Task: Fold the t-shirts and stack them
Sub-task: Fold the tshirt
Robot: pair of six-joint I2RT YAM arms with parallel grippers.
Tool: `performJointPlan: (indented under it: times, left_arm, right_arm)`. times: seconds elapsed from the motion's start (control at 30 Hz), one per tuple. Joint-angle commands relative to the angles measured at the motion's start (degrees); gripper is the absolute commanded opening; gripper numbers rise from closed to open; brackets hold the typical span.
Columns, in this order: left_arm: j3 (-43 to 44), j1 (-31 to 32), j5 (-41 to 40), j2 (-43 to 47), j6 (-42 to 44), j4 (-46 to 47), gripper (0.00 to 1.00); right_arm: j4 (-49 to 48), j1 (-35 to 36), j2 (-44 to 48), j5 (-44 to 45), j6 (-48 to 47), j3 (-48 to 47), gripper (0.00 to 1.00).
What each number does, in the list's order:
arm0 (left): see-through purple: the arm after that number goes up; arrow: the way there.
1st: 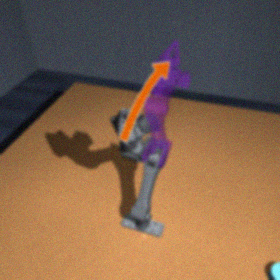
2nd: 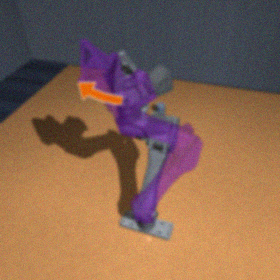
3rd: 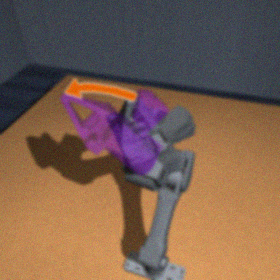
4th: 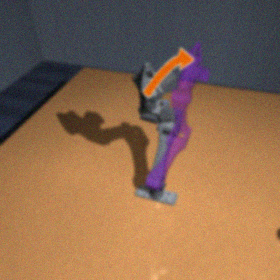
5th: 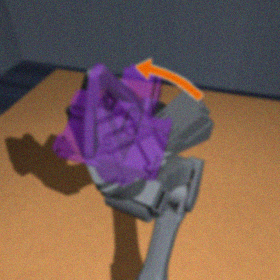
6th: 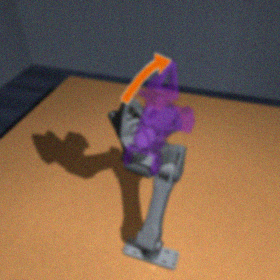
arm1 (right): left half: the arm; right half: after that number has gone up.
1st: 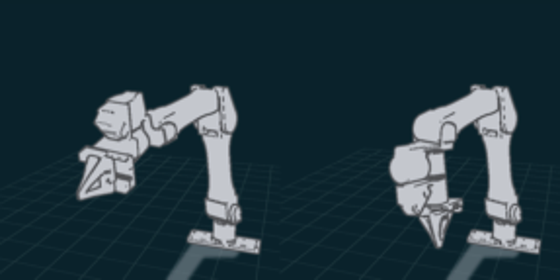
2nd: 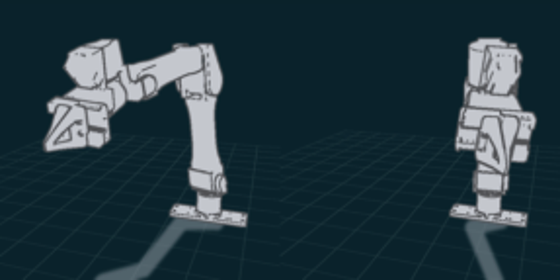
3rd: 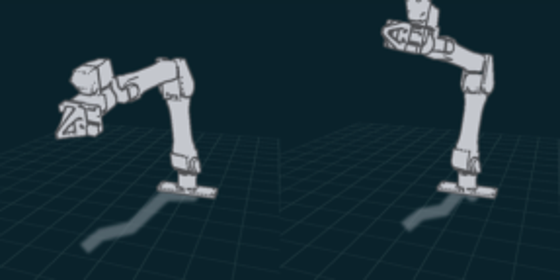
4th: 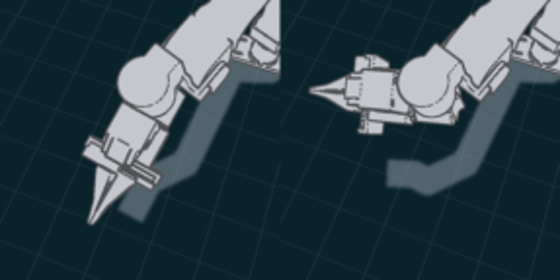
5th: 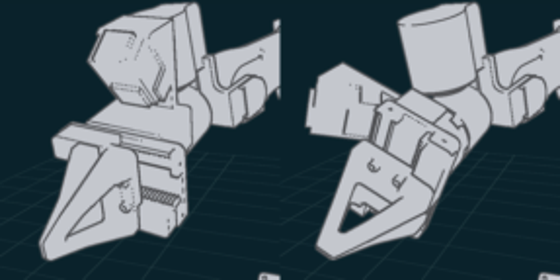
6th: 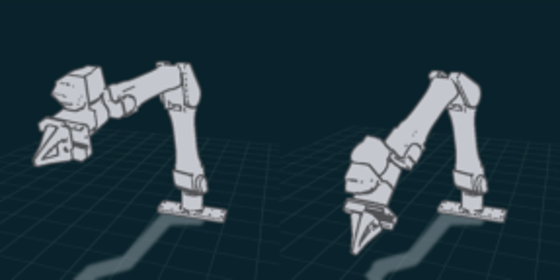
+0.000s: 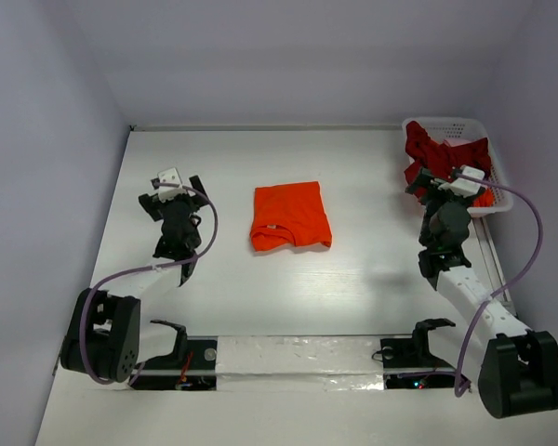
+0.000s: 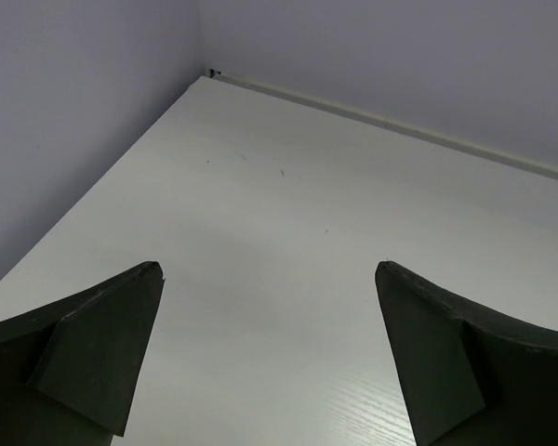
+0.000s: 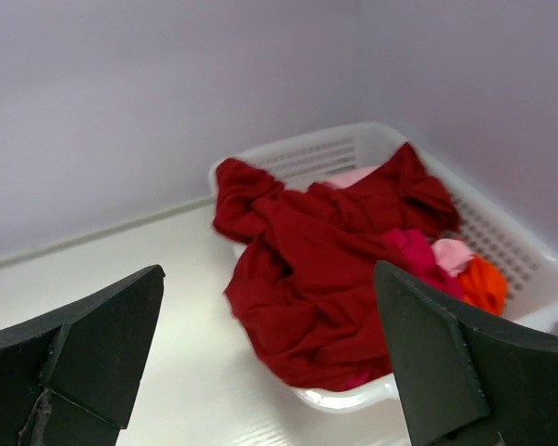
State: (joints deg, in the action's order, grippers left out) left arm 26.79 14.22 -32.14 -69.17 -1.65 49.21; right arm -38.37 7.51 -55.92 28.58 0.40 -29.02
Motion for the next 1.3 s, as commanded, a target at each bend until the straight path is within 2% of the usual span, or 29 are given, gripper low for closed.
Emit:
performJointPlan:
  times: [0.0, 0.1, 0.23, 0.27, 0.37, 0.47, 0.5, 0.57, 0.6, 0.67, 0.8, 0.87, 0.93, 1.0, 1.27]
  left_arm:
    - [-4.4, -0.2, -1.2, -0.3, -1.8, 13.3, 0.99]
    - [-7.7, -1.5, 1.4, -0.8, -0.5, 20.8, 0.99]
    - [-4.3, -2.0, 2.8, -3.5, 1.3, 17.8, 0.99]
    - [-3.5, -2.0, 3.4, -3.6, 4.3, 16.9, 0.99]
    - [-7.1, -2.0, 2.0, -2.9, 6.9, 16.0, 0.99]
    - [-13.0, -2.0, 4.5, -4.7, 7.2, 28.8, 0.99]
    - [-11.9, -2.0, 6.5, -5.6, 6.8, 26.7, 0.99]
    - [-12.3, -2.0, 5.3, -8.9, 8.0, 31.6, 0.99]
    - [-13.5, -2.0, 2.5, -11.8, 8.8, 40.3, 0.99]
    - [-14.1, -2.0, 2.3, -11.4, 7.3, 39.6, 0.99]
    - [-17.2, -5.7, 10.0, -10.7, 5.8, 43.1, 0.93]
    - [-19.2, -5.7, 9.0, -13.2, 4.5, 49.0, 0.99]
    - [-17.6, -6.6, 12.4, -13.5, 5.7, 45.3, 0.99]
    - [-17.2, -6.6, 12.0, -14.2, 5.2, 46.2, 0.99]
    - [-15.8, -6.6, 11.0, -14.1, 4.5, 43.7, 0.99]
  right_arm:
    - [-9.4, -2.2, -1.6, -9.1, -1.0, 2.0, 1.0]
    - [-13.8, -3.5, -4.8, -11.3, 1.3, 2.6, 1.0]
    - [-19.0, -3.5, -10.3, -13.3, 0.2, 4.3, 1.0]
    - [-21.5, -3.5, -11.0, -12.7, 0.4, 5.4, 1.0]
    - [-24.0, -3.5, -13.7, -12.9, 0.2, 5.4, 1.0]
    - [-23.6, -4.6, -15.8, -13.5, 0.2, 4.2, 1.0]
    - [-24.2, -4.6, -15.8, -13.7, 0.6, 4.6, 1.0]
    - [-27.9, -4.6, -15.0, -11.5, 2.0, 6.5, 1.0]
    - [-28.9, -4.6, -14.8, -10.5, 2.6, 8.2, 1.0]
    - [-30.0, -4.6, -15.4, -10.6, 2.5, 8.3, 1.0]
    - [-35.9, -4.6, -17.6, -11.1, 1.8, 10.1, 1.0]
    - [-36.4, -4.6, -17.6, -12.5, 1.2, 10.7, 1.0]
    - [-37.0, -4.6, -17.6, -11.6, 1.4, 10.9, 1.0]
    - [-35.6, -4.6, -17.6, -7.7, 3.2, 10.1, 1.0]
    - [-35.8, -4.6, -17.7, -7.4, 3.5, 10.1, 1.0]
